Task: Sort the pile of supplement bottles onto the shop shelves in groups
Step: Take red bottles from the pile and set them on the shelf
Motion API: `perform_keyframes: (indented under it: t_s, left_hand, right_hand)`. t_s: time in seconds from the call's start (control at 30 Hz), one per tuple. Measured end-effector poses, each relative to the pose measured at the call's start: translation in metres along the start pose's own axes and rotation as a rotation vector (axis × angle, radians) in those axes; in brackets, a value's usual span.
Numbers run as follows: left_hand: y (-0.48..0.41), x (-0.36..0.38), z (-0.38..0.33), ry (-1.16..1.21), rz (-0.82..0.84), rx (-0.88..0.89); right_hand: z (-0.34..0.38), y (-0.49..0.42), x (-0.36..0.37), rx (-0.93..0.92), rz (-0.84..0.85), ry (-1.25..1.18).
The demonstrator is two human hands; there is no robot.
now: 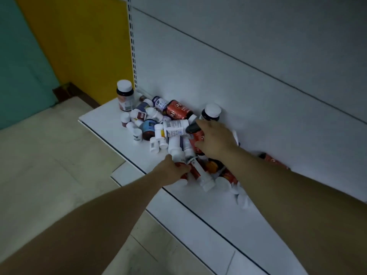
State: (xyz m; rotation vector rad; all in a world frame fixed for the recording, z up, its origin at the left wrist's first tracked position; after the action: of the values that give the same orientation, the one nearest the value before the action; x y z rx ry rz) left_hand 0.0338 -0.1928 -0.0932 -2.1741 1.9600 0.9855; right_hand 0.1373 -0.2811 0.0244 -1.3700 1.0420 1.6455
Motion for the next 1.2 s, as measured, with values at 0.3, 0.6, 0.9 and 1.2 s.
perform_keyframes:
  t_s: [0.3, 0.6, 0.9, 1.2]
  left_hand:
    - [-0.015, 0.009, 0.025, 0.181, -0.050, -0.056]
    - [0.016, -0.003, 0.042, 0.745, -0.114, -0.173]
    - [0.036, -0.031, 0.024, 0.912, -0.183, -0.105]
    - [0.055, -0.071, 0.005, 0.887, -0.156, -0.048]
  right_hand:
    - [0.003, -0.023, 0.021, 0.018, -0.064, 0.027]
    - [-0.008, -0.012, 0.004, 0.125, -0.042, -0.610]
    - [-0.029, 0.011, 0.015, 0.305, 0.052, -1.073]
    - [-0.044, 0.048, 0.025, 0.587, 0.089, -1.533]
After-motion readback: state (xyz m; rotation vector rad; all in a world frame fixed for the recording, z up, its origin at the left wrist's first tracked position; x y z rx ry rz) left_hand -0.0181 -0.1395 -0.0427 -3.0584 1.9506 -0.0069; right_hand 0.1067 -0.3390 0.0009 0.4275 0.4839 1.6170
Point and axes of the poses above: each hand's wrist, its own y-axis away from the middle knuckle, its own x-axis out of the palm, z = x × y, the point moved 9 cm from there along -y, towards the middle knuckle, and after that the axes turned 14 degrees about x, right-handed, at the moved point
